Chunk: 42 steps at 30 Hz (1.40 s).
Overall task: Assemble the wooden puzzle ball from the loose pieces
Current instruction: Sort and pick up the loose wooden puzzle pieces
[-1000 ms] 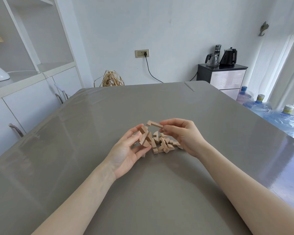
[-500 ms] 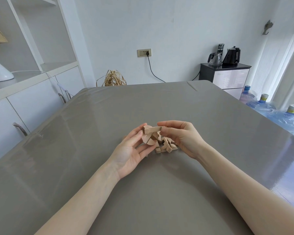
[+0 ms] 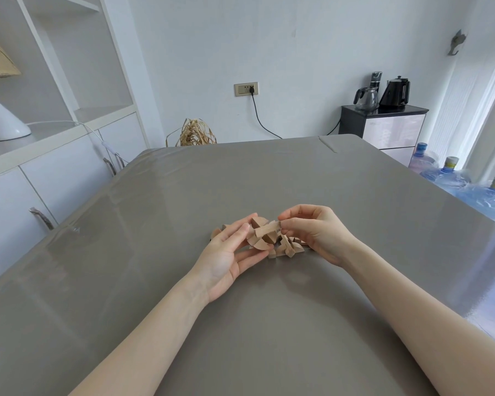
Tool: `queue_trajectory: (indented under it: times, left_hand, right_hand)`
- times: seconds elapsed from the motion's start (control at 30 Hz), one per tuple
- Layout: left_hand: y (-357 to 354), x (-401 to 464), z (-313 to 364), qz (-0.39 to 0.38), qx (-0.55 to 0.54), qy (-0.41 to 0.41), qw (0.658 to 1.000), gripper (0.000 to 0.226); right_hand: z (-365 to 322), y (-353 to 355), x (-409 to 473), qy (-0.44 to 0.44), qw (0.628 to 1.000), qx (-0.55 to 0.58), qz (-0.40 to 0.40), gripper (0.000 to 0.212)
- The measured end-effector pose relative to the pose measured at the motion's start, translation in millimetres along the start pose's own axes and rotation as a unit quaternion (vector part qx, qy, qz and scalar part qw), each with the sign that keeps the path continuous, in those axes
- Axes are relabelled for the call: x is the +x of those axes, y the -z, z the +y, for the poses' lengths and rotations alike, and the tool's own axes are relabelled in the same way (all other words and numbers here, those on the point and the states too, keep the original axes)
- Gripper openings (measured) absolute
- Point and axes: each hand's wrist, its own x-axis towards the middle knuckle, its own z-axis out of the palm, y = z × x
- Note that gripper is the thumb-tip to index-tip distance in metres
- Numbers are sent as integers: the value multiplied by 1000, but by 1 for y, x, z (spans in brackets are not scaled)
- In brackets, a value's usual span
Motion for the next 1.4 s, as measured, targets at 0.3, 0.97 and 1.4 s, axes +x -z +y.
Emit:
queue_trajectory:
  times: [0.3, 0.97, 1.4]
  left_hand:
    - [-2, -1, -1, -26, 65, -5, 998, 35]
    - [-2, -1, -2, -3, 16, -10, 1000, 33]
    - [-4, -1, 0, 34, 11, -44, 998, 29]
  right_hand:
    - [-1, -9, -5, 16, 996, -91, 23, 8]
    - [4, -21, -7, 87, 973, -190, 95, 8]
    - [6, -47, -18, 171, 922, -330, 107, 62]
